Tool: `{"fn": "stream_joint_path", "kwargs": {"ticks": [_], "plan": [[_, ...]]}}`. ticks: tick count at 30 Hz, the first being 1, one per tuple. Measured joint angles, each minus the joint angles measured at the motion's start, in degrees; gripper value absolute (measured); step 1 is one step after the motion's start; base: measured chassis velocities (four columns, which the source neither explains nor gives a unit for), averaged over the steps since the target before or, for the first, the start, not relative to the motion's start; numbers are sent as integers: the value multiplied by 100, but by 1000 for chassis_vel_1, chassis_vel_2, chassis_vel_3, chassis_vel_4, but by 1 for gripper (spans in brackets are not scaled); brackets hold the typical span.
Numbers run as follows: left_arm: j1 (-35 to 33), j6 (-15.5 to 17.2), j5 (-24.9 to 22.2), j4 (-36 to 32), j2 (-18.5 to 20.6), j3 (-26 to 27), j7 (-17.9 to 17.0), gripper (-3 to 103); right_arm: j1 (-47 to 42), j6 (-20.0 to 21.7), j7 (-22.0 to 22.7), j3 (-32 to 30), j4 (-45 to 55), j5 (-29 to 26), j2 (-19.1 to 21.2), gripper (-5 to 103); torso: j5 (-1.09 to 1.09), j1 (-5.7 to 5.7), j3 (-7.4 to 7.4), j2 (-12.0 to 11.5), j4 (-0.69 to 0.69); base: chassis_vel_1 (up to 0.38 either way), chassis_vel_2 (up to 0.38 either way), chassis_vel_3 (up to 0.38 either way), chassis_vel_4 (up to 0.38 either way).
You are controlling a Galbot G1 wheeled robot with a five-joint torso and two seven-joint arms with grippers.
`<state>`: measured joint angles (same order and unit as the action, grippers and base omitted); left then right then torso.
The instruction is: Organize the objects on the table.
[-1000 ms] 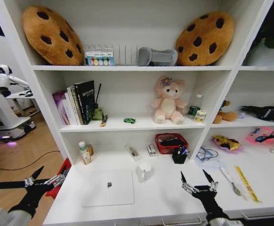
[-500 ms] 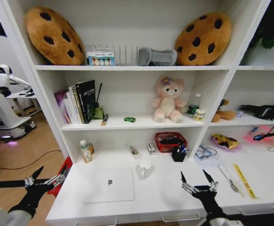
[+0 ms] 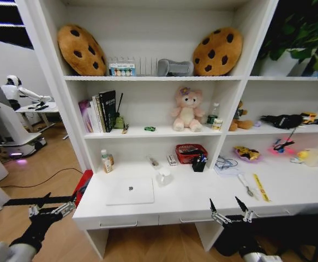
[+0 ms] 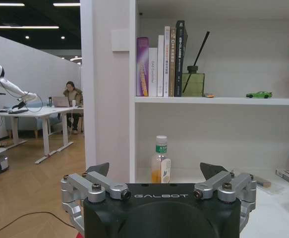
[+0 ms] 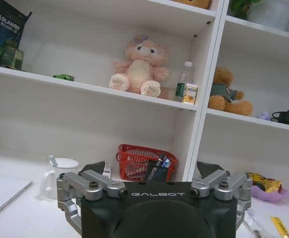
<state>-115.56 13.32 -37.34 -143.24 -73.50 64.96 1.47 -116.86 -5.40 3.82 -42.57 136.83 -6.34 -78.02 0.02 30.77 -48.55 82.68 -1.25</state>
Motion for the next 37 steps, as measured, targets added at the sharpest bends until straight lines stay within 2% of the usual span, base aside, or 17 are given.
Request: {"fn": "stream_joint_path", "kwargs": {"ticks": [4,7,10,13,17,18,19,21,23,37], "plan": [[0,0,0,0,0,0,0,100,0,0,0,-1,0,0,0,100,-5,0,0,0,2,358,-345,-360,377],[0,0,0,0,0,0,2,100,-2,0,0,0,0,0,0,100,2,-3,1,2,-2,316,-330,-332,314],[-2,0,0,0,0,1,0,100,-1,0,0,0,0,0,0,100,-4,-4,2,3,6,171,-163,-238,235],[-2,0,0,0,0,1,0,100,-1,0,0,0,0,0,0,100,-2,-5,3,5,1,-5,-19,-131,51],[0,0,0,0,0,0,0,100,-2,0,0,-1,0,0,0,100,-3,-4,1,2,-5,-52,-16,-66,7],[1,0,0,0,0,-2,4,100,-2,0,1,-2,0,0,0,100,2,0,-1,-1,-7,-72,-26,129,-2],[0,0,-1,-1,0,-2,3,100,2,0,0,-1,0,0,1,100,1,8,-3,-4,5,-9,74,100,-67],[0,0,0,0,0,-2,3,100,2,0,0,-1,0,0,1,100,-1,8,-3,-4,4,-23,49,80,-67],[1,0,0,0,0,-1,3,100,1,0,0,-1,0,0,1,100,-2,5,-2,-3,-3,0,0,0,0],[0,0,-1,0,0,-1,2,100,0,0,0,-1,0,0,1,100,-2,2,0,-1,0,0,0,0,0]]}}
